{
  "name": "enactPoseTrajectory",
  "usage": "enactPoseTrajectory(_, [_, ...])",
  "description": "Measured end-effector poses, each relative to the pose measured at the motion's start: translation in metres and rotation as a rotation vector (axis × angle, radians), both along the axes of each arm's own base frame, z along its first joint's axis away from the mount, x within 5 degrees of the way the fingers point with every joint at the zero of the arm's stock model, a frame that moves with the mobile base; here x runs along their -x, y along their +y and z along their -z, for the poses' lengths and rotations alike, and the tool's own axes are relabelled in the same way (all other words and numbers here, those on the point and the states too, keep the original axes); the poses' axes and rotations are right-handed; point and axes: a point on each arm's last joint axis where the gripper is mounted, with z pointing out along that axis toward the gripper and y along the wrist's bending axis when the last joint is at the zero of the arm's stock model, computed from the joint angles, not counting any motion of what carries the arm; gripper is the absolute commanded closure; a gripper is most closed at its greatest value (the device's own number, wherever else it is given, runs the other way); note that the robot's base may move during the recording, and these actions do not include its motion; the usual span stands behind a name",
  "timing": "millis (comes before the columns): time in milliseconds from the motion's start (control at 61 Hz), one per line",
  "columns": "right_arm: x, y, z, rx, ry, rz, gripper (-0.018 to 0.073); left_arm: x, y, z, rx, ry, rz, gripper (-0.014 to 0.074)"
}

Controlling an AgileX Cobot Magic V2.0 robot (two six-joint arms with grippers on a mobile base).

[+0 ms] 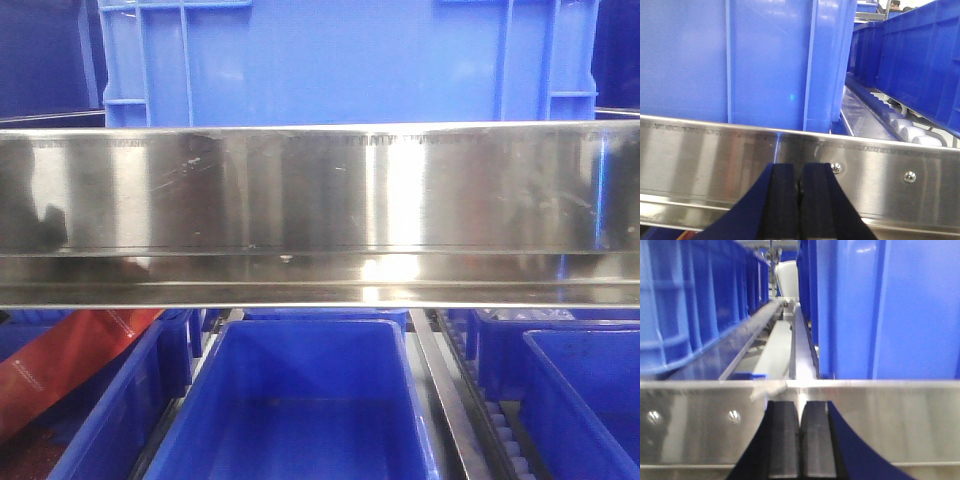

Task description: Place cylindrical capacitor in blue bin on shelf

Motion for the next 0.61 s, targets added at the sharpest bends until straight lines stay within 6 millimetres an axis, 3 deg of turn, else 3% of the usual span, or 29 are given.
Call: enactPoseTrajectory(607, [-0.0001, -0.0004, -0.0021, -0.001, -0.028, 0.005, 0.0719, 0.0000, 0.0000, 0.0000, 0.000, 0.000, 0.000, 0.0708])
